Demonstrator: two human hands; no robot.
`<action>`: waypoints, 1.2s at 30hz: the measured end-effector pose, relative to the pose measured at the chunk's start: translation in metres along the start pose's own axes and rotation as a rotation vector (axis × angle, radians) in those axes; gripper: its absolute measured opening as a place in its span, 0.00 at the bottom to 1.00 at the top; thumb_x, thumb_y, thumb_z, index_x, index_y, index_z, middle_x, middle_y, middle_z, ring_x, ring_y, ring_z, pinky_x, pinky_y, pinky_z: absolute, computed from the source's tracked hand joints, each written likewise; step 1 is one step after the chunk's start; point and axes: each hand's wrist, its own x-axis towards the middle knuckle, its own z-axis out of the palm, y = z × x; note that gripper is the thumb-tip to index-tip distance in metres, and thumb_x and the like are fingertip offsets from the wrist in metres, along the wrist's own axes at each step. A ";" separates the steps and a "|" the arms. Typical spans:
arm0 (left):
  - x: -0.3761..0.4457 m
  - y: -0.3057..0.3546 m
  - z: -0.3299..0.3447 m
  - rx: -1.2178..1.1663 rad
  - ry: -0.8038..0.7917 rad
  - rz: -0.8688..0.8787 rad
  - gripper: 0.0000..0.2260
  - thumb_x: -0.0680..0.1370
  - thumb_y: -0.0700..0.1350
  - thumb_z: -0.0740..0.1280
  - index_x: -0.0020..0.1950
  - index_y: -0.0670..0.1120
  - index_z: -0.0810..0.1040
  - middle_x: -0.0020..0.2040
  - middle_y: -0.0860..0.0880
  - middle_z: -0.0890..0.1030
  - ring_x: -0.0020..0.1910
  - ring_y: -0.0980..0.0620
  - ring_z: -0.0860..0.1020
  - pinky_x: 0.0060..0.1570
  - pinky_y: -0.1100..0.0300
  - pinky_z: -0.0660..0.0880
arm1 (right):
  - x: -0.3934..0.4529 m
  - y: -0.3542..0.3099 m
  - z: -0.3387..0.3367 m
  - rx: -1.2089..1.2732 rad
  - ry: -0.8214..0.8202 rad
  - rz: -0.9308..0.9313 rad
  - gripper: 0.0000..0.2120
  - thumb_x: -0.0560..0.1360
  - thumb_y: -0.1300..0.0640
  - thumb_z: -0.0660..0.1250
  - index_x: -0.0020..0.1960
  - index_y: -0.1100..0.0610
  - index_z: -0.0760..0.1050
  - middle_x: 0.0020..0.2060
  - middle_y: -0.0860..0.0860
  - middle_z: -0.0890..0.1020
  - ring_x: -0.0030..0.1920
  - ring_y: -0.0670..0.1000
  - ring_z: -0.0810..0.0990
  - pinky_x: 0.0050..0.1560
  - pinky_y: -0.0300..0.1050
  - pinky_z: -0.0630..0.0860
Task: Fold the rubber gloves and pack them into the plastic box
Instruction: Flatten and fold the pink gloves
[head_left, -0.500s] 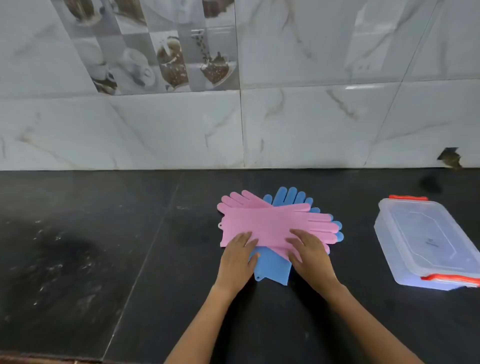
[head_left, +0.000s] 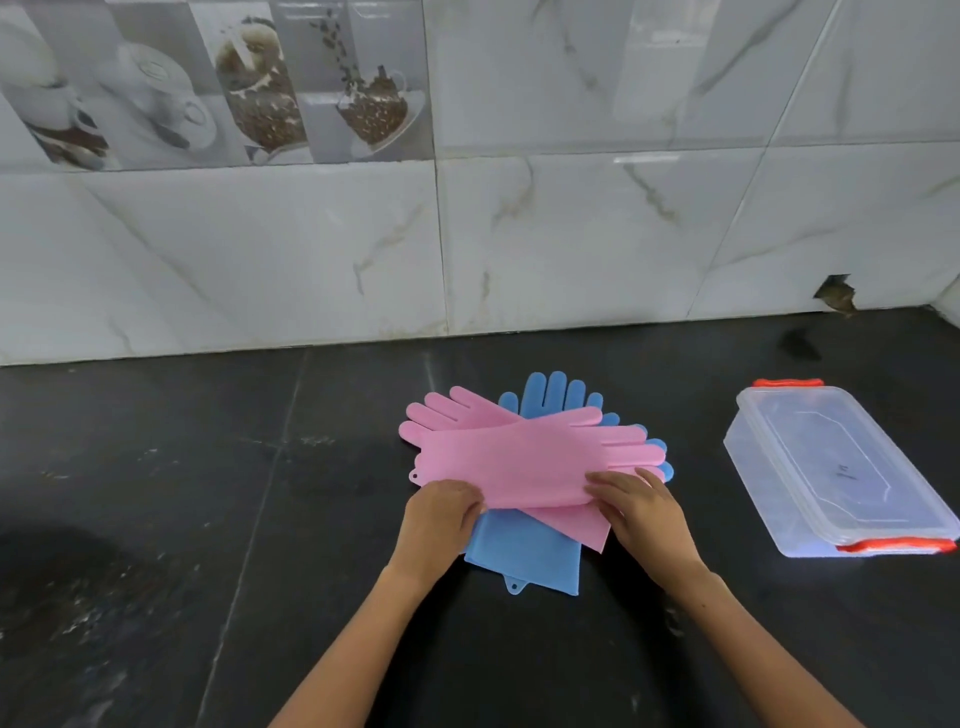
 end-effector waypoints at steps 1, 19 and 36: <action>0.001 0.001 -0.002 -0.027 0.031 -0.017 0.11 0.80 0.46 0.61 0.52 0.45 0.83 0.52 0.50 0.84 0.51 0.51 0.80 0.55 0.60 0.73 | 0.002 -0.002 -0.002 0.013 0.017 0.025 0.12 0.77 0.57 0.64 0.60 0.51 0.78 0.61 0.47 0.80 0.63 0.50 0.76 0.69 0.47 0.65; -0.074 0.013 -0.142 -0.458 0.035 -0.556 0.05 0.74 0.44 0.71 0.48 0.53 0.85 0.43 0.58 0.85 0.43 0.62 0.81 0.43 0.68 0.77 | 0.151 -0.135 -0.098 0.151 -0.328 -0.533 0.07 0.72 0.59 0.70 0.48 0.52 0.84 0.48 0.46 0.85 0.48 0.46 0.80 0.53 0.43 0.74; -0.125 -0.039 -0.065 0.001 0.300 -0.881 0.13 0.79 0.46 0.63 0.63 0.48 0.77 0.61 0.50 0.78 0.60 0.50 0.76 0.59 0.57 0.71 | 0.105 -0.193 0.037 0.149 -0.155 -0.588 0.11 0.76 0.62 0.64 0.56 0.58 0.80 0.54 0.53 0.82 0.53 0.55 0.79 0.54 0.46 0.75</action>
